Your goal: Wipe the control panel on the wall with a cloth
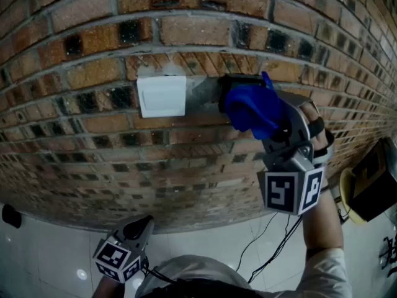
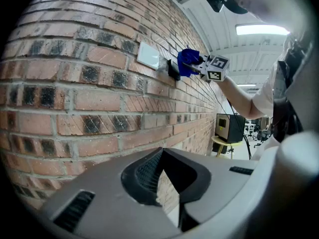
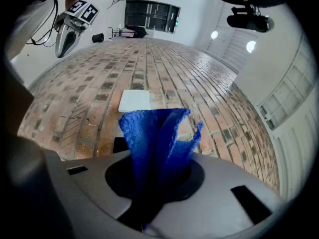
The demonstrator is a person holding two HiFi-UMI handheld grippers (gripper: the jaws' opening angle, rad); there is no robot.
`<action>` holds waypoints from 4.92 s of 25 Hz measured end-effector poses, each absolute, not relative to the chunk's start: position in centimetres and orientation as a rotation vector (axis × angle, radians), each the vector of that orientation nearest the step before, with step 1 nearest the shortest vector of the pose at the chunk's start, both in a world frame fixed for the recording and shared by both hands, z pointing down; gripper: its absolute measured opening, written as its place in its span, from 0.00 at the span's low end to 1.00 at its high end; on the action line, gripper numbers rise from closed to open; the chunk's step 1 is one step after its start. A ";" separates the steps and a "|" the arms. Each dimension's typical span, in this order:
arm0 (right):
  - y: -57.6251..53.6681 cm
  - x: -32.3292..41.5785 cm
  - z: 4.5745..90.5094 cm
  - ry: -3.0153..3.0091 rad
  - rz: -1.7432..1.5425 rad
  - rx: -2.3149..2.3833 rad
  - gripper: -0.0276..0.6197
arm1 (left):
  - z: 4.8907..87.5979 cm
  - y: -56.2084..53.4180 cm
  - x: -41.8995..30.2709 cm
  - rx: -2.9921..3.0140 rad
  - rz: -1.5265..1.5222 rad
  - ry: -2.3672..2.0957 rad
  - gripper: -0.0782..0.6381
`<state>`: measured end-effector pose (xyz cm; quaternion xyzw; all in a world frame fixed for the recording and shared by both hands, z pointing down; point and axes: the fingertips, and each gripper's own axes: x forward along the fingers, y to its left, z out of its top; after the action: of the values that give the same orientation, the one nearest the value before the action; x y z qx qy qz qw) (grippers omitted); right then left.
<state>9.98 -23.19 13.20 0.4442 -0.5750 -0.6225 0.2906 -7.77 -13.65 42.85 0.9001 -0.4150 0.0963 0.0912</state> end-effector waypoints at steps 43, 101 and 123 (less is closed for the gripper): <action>-25.5 8.9 13.0 -1.443 -1.682 1.295 0.18 | 43.8 -13.7 -13.0 2.655 0.285 -1.229 0.11; -25.9 8.9 23.4 -1.616 -1.572 1.198 0.18 | 44.2 -12.9 -11.1 2.622 0.325 -1.276 0.11; -25.5 8.7 18.4 -1.537 -1.686 1.263 0.18 | 44.3 -13.3 -11.2 2.620 0.293 -1.281 0.11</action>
<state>8.69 -25.53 18.42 0.4673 -0.5685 -0.6237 0.2637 -11.19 -13.34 44.27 0.8888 -0.4348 0.0993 0.1051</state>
